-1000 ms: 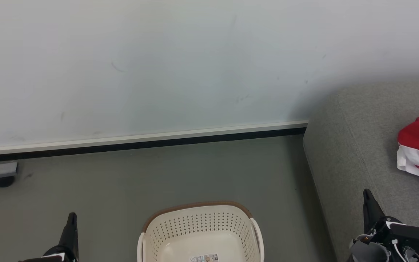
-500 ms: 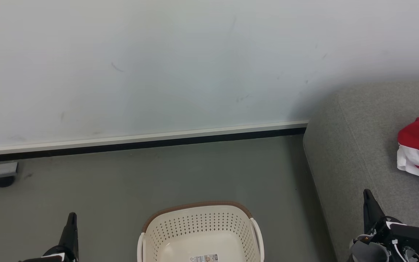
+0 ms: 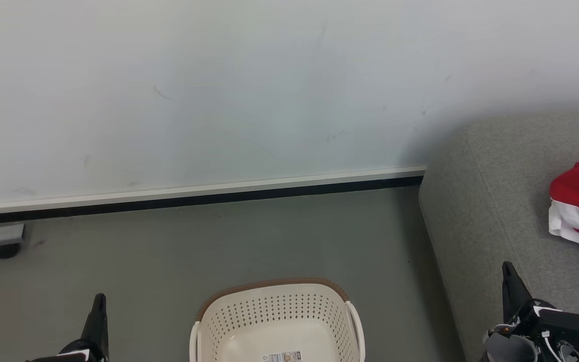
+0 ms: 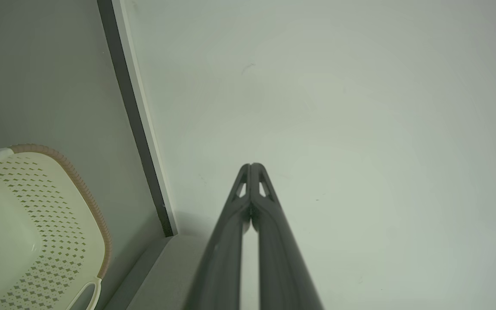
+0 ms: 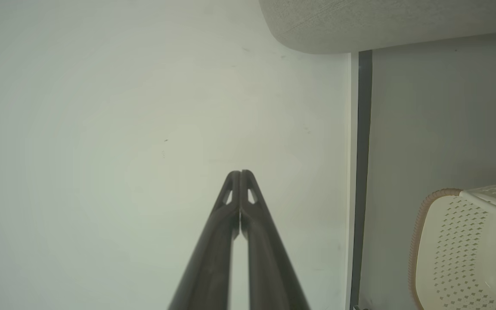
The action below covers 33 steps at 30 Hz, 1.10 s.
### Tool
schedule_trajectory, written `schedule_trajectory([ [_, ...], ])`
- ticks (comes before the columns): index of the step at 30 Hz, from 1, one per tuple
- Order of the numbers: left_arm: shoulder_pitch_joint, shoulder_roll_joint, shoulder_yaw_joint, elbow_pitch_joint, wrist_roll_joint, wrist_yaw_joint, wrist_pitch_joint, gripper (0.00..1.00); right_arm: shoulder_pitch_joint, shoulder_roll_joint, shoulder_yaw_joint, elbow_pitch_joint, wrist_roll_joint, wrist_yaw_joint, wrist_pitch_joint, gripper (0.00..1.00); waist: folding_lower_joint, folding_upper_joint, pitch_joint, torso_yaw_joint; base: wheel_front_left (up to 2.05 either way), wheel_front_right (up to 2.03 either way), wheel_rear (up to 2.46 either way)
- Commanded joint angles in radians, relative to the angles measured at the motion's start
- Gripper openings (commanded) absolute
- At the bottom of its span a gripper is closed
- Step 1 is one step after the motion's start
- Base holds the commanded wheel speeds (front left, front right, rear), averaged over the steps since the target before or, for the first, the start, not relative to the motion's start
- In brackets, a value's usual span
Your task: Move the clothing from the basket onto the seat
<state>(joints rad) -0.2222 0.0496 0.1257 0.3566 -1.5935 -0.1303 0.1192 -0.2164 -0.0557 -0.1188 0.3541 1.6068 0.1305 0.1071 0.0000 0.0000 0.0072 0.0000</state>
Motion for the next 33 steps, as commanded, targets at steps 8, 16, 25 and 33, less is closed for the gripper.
schedule_trajectory([
  [8, -0.001, 0.001, 0.004, 0.004, -0.010, -0.002, 0.002, 0.00, -0.006, 0.003, -0.002, 0.002, -0.004, 0.000, 0.005, 0.00, 0.0000, 0.0000, 0.000, 0.000, 0.00, 0.00, 0.00],
  [16, -0.001, 0.001, 0.004, 0.004, -0.010, -0.002, 0.002, 0.00, -0.006, 0.004, -0.002, 0.002, -0.006, 0.000, 0.006, 0.00, 0.0000, 0.0000, 0.000, 0.000, 0.00, 0.00, 0.00],
  [25, -0.001, 0.001, 0.004, 0.003, -0.010, -0.002, 0.002, 0.00, -0.006, 0.004, -0.003, 0.002, -0.007, 0.000, 0.006, 0.00, 0.0000, 0.0000, 0.000, 0.000, 0.00, 0.00, 0.00],
  [33, -0.001, 0.001, 0.004, 0.003, -0.010, -0.002, 0.002, 0.00, -0.006, 0.005, -0.004, 0.002, -0.006, 0.000, 0.007, 0.00, 0.0000, 0.0000, 0.000, 0.000, 0.00, 0.00, 0.00],
])
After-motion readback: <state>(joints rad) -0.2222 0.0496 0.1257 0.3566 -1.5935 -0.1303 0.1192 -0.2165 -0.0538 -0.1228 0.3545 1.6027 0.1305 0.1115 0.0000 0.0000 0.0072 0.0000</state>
